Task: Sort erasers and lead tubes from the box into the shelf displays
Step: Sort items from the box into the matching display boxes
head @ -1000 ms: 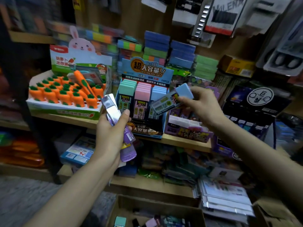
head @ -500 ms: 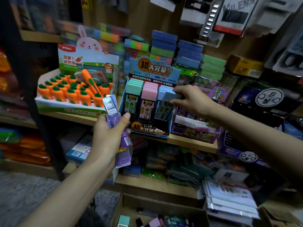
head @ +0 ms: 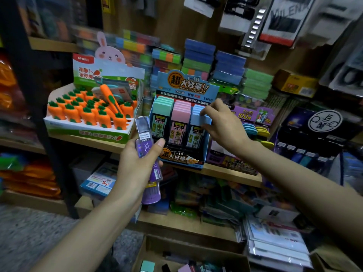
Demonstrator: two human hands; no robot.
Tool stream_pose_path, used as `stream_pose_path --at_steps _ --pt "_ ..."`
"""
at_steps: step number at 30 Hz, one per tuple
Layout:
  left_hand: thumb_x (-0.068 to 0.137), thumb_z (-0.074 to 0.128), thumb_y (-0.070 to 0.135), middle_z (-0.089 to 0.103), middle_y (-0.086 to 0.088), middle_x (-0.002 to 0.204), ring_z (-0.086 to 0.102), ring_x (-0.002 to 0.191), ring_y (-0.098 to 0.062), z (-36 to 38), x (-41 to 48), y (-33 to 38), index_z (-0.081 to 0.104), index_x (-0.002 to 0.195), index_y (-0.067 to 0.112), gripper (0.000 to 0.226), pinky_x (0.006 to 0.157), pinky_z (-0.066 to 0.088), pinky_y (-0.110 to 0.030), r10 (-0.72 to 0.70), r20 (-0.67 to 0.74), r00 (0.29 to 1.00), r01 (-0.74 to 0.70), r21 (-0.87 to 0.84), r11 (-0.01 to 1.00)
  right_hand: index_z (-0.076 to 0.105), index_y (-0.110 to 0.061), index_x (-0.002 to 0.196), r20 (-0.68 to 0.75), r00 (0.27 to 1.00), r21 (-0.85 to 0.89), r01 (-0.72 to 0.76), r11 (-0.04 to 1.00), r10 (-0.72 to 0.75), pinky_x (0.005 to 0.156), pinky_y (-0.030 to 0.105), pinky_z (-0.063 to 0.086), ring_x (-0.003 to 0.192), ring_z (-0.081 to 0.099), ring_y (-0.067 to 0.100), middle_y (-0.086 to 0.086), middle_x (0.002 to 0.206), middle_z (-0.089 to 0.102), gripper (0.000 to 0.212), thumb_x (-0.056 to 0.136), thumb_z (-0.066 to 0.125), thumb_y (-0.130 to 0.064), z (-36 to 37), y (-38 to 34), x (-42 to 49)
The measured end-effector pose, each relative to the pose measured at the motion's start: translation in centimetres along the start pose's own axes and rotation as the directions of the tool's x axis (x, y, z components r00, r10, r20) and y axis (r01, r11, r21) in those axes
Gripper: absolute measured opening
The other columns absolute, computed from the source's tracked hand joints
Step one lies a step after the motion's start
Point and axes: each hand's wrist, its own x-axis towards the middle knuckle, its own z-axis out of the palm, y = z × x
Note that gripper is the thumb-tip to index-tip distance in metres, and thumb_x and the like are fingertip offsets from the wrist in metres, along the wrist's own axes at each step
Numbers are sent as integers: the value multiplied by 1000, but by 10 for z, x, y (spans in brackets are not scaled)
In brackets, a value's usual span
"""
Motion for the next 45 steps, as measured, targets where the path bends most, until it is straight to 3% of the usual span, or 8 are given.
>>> stream_pose_path --at_steps 7,11,19,25,28,31,37,45 --pt "81 69 26 62 -1 75 58 48 -1 18 -13 -1 55 94 16 22 42 46 -16 -51 116 992 46 43 998 60 -16 103 56 989 321 -147 936 136 73 18 39 88 49 6 0 100 54 18 93 55 -30 -21 -23 -36" --pt "79 71 20 65 2 74 60 50 -1 38 -26 -7 56 95 17 22 46 49 -16 -74 268 961 33 151 988 65 -13 82 400 878 800 -474 369 262 54 12 39 60 52 -1 -4 74 61 28 91 56 -37 -34 -46 -77" --pt "75 75 17 70 15 74 63 67 8 73 -54 -26 55 92 28 28 59 46 -7 -65 544 836 -100 267 958 60 -17 74 621 723 759 -651 -2 302 47 16 44 53 59 4 -5 62 65 15 84 69 -25 -40 -23 -131" --pt "76 46 61 67 9 73 59 60 4 105 -64 -34 59 92 27 40 59 45 -16 -130 488 863 -25 299 954 57 -14 75 615 693 778 -611 -147 375 53 19 46 63 61 12 -4 55 62 14 87 63 -13 -49 7 -156" --pt "94 44 44 63 7 61 57 51 0 122 -62 -37 57 87 25 23 53 45 -24 -192 465 864 54 294 954 52 -16 68 580 671 804 -564 -189 462 50 22 40 60 57 14 -3 52 61 23 88 62 -12 -64 31 -159" --pt "97 44 26 62 6 56 55 45 -5 138 -60 -40 54 91 22 13 41 44 -21 -243 482 842 131 255 958 54 -19 66 425 678 886 -447 -122 599 51 21 44 59 57 14 1 61 63 23 86 64 -12 -88 69 -157" --pt "97 45 26 65 5 64 57 51 -9 157 -63 -50 54 93 22 10 45 46 -26 -224 522 823 121 225 967 60 -18 79 -117 591 674 -543 501 798 60 33 52 69 65 17 5 78 66 15 80 74 -22 -114 164 -185" --pt "97 45 23 65 6 62 57 49 -7 166 -65 -50 55 93 20 11 42 47 -22 -203 497 843 131 176 976 62 -11 97 -165 726 356 -588 727 668 74 23 49 78 61 5 -2 89 66 14 86 67 -17 -82 196 -203"
